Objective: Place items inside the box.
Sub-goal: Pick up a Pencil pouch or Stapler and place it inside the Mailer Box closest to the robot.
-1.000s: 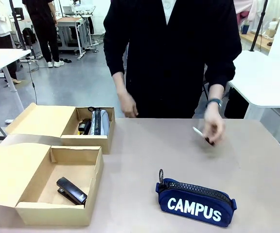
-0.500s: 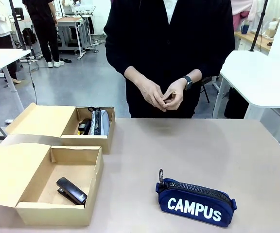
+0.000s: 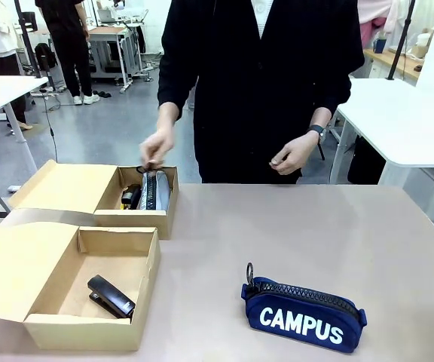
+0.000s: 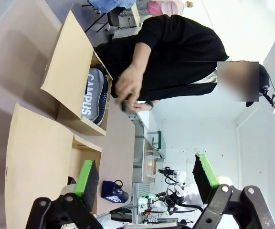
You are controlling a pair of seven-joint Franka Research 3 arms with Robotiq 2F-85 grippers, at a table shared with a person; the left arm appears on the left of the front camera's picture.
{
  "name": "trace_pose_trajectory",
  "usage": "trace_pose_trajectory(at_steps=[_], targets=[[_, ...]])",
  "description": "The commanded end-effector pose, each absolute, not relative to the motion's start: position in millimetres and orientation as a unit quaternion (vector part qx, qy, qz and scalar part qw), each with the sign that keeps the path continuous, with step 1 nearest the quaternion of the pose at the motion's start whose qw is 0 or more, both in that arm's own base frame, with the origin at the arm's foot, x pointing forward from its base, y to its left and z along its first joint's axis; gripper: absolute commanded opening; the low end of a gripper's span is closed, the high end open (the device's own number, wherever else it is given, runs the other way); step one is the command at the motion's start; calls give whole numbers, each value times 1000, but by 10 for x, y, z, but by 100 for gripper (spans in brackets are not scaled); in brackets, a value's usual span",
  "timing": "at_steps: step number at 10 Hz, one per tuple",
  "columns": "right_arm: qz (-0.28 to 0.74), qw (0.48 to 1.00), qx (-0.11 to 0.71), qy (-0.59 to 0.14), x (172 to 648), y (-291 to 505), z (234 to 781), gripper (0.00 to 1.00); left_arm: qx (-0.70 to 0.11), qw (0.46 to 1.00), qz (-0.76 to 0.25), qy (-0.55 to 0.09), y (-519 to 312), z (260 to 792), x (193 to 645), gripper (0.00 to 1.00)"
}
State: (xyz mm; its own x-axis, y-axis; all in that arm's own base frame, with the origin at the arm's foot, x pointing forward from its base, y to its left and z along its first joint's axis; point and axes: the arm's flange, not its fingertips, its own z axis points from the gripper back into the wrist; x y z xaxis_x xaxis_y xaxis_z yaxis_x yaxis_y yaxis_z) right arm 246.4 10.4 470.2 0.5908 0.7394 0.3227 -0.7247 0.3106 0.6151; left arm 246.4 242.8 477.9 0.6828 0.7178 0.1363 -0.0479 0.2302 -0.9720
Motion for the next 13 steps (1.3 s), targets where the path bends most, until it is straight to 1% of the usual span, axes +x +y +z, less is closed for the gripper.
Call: trace_pose_trajectory(at_steps=[1,2,3,4,5,6,8,9,12,13], targets=[[497,814,301,16,2578,398,4732,100,-567,720,256,-309,2426,4787,2460,100],[452,809,374,10,2464,104,4702,100,-567,720,256,-309,2426,4787,2460,100],[452,809,374,10,2464,104,4702,100,-567,720,256,-309,2426,4787,2460,100],[492,805,330,33,2499,513,4711,100,-567,720,256,-309,2426,4787,2460,100],[497,817,290,35,2582,775,4632,100,-567,720,256,-309,2426,4787,2460,100],[511,817,266,19,2606,938,4607,100,-567,720,256,-309,2426,4787,2460,100],[529,812,247,21,2736,1168,4469,100,-567,720,256,-309,2426,4787,2460,100],[551,801,235,11,2779,1337,4368,100,-567,720,256,-309,2426,4787,2460,100],[550,817,171,-25,2836,1800,4148,100,-567,720,256,-309,2426,4787,2460,100],[554,816,161,-45,2826,1920,4097,100,-567,720,256,-309,2426,4787,2460,100]])
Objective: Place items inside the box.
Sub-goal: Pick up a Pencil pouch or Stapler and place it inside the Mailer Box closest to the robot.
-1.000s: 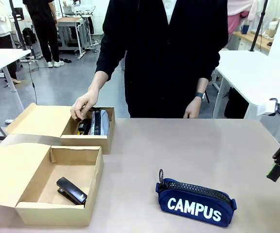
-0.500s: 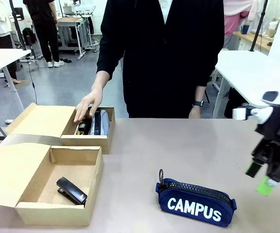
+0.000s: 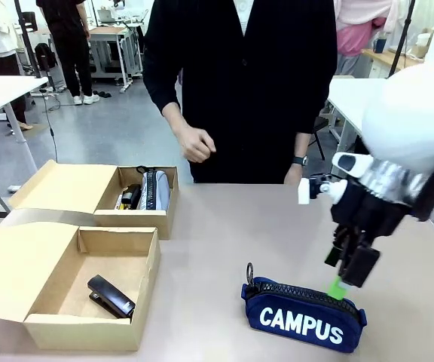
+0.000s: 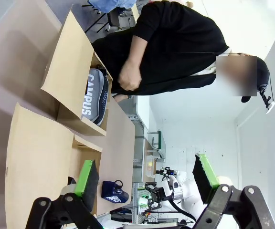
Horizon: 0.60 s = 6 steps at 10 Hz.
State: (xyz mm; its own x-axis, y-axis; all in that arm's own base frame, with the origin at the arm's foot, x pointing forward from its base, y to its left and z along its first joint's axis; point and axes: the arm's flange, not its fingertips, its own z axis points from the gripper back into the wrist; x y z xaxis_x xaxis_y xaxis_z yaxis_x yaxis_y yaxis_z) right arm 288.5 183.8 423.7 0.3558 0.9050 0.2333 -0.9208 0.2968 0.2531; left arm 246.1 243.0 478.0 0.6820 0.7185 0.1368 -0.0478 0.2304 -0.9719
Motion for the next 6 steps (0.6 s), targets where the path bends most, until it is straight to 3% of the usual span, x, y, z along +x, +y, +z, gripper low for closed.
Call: trace_pose_trajectory(at_steps=[1,3,6], targets=[[558,817,134,-53,2821,2065,4006,100,-567,720,256,-309,2426,4787,2460,100],[553,826,85,-71,2838,2279,3751,100,-567,720,256,-309,2426,4787,2460,100],[562,823,75,-23,2861,2399,3468,100,-567,720,256,-309,2426,4787,2460,100]])
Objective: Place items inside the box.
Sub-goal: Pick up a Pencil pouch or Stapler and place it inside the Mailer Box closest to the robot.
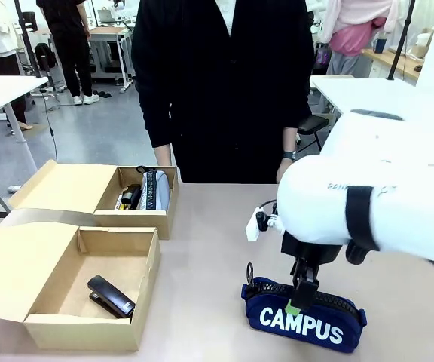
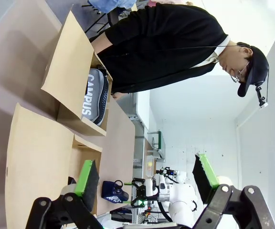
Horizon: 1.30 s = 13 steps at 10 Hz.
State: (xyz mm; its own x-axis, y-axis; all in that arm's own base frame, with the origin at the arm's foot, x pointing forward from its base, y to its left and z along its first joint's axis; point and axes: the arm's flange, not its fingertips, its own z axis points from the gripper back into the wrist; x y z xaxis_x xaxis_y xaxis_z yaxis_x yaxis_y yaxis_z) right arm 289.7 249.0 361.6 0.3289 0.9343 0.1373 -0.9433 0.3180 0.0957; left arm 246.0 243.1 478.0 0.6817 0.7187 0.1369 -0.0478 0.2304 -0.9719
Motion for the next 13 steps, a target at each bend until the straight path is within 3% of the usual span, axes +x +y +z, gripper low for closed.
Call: trace_pose_trajectory(at_steps=[1,6,7,8,9,10,11,13], targets=[[564,822,73,-4,2880,2390,3425,100,-567,720,256,-309,2426,4787,2460,100],[562,824,50,48,2938,2436,3205,100,-567,720,256,-309,2426,4787,2460,100],[560,825,47,57,2938,2437,3208,40,-567,720,256,-309,2426,4787,2460,100],[558,826,48,61,2942,2434,3219,40,-567,720,256,-309,2426,4787,2460,100],[555,828,47,63,2945,2419,3236,0,-567,720,256,-309,2426,4787,2460,100],[555,828,52,58,2947,2397,3269,35,-567,720,256,-309,2426,4787,2460,100],[556,827,58,54,2944,2386,3295,0,-567,720,256,-309,2426,4787,2460,100],[550,831,62,53,2943,2385,3298,0,-567,720,256,-309,2426,4787,2460,100]])
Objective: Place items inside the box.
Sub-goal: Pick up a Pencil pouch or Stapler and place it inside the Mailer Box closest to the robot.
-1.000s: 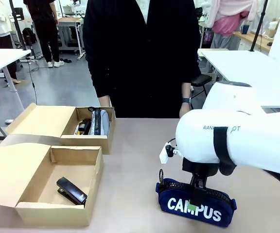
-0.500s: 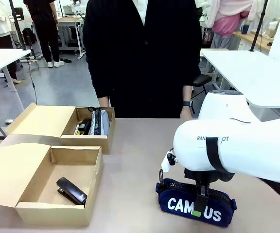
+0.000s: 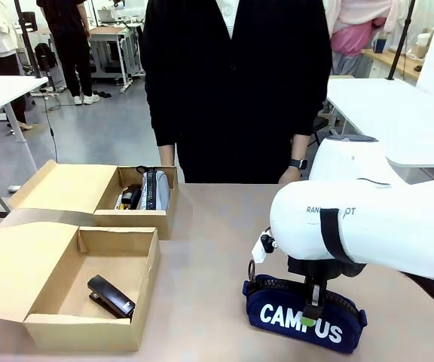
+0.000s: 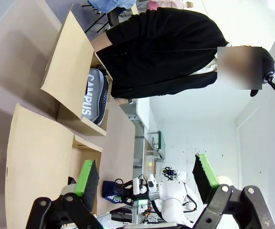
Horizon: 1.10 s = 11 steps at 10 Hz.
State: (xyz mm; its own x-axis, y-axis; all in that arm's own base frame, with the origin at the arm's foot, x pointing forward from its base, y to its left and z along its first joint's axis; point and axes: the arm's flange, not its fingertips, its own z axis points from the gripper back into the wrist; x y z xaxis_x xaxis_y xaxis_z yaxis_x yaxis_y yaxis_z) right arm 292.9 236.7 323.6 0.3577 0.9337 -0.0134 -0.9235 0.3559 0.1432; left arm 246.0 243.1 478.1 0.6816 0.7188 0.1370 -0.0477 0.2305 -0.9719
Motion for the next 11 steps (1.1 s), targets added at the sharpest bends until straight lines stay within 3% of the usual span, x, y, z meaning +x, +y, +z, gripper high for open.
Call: trace_pose_trajectory(at_steps=[1,5,7,9,10,11], targets=[[548,832,67,53,2942,2380,3296,0,-567,720,256,-309,2426,4787,2460,100],[537,838,81,53,2950,2327,3314,0,-567,720,256,-309,2426,4787,2460,100],[492,863,113,35,2938,2197,3587,0,-567,720,256,-309,2426,4787,2460,100],[352,888,297,3,2815,1838,4239,0,-567,720,256,-309,2426,4787,2460,100],[228,889,387,-83,2769,1702,4508,0,-567,720,256,-309,2426,4787,2460,100],[206,869,433,-121,2681,1726,4642,0,-567,720,256,-309,2426,4787,2460,100]])
